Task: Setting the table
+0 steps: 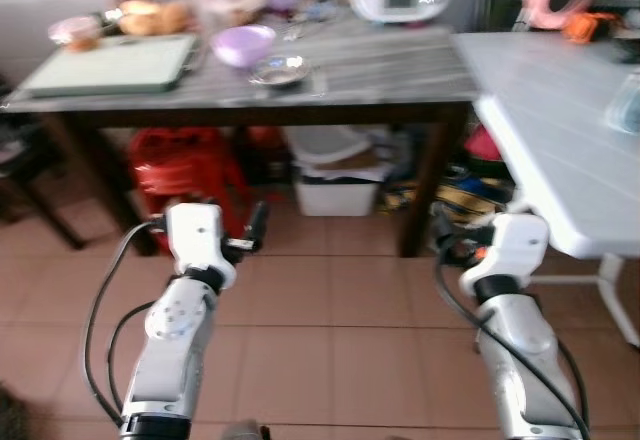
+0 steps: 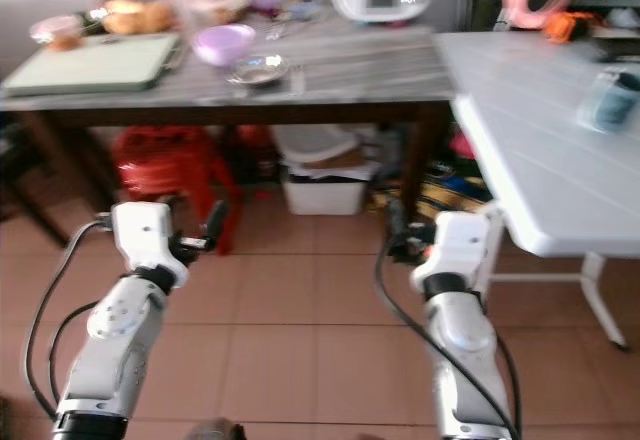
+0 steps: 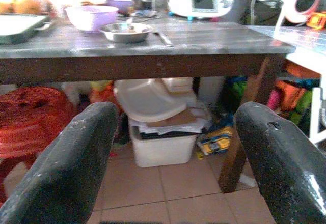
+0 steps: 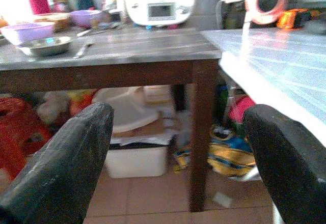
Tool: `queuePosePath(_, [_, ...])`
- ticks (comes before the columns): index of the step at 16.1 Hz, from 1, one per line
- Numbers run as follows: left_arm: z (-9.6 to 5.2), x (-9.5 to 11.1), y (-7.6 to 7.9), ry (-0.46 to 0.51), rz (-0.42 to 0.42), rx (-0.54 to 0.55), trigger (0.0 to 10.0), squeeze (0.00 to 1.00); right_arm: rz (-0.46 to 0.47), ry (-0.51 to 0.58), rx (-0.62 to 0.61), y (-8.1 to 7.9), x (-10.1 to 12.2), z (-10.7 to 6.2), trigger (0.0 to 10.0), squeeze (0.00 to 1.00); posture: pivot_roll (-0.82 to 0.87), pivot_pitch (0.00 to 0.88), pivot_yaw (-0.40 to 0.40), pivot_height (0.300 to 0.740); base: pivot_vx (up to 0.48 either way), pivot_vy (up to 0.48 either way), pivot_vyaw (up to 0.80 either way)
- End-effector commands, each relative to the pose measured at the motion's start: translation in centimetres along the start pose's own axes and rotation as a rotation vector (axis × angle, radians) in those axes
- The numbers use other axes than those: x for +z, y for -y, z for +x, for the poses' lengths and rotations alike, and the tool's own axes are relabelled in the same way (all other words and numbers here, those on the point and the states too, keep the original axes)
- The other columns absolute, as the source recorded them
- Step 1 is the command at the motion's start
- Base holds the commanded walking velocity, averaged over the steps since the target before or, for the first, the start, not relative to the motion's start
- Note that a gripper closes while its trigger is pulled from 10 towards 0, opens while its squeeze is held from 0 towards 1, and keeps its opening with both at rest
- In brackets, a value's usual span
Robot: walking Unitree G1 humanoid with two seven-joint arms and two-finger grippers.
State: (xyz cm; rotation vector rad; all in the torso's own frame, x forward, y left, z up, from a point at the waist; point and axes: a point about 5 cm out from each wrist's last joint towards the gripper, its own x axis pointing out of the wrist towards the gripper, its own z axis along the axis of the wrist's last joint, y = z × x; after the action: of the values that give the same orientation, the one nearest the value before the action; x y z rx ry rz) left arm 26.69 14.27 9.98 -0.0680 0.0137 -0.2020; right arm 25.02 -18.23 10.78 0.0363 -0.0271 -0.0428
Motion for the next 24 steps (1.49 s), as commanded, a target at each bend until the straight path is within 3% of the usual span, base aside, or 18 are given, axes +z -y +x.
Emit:
queuePosePath(1, [-0.4,0.0,-0.9,-0.007,0.021,0.029,10.0,0.0,0.014,0.018,0.035,-1.0,0.4,0.3,10.0,0.0,-0.02,0.0,0.023,0.74,0.0,-0.469,0.0])
queuePosePath(10, [-0.7,0.1,-0.7,-0.023,0.036,0.021,10.0,0.0,0.0,0.012,0.076,-2.0,0.2,0.5,10.0,0.0,0.0,0.0,0.027,0.74,0.0,-0.453,0.05])
queuePosePath(24, [-0.3,0.6,-0.5,-0.032,0.054,-0.015,10.0,0.0,0.016,-0.013,0.026,-1.8,-0.7,0.3,10.0,0.0,0.01,0.0,0.05,0.74,0.0,-0.343,0.08])
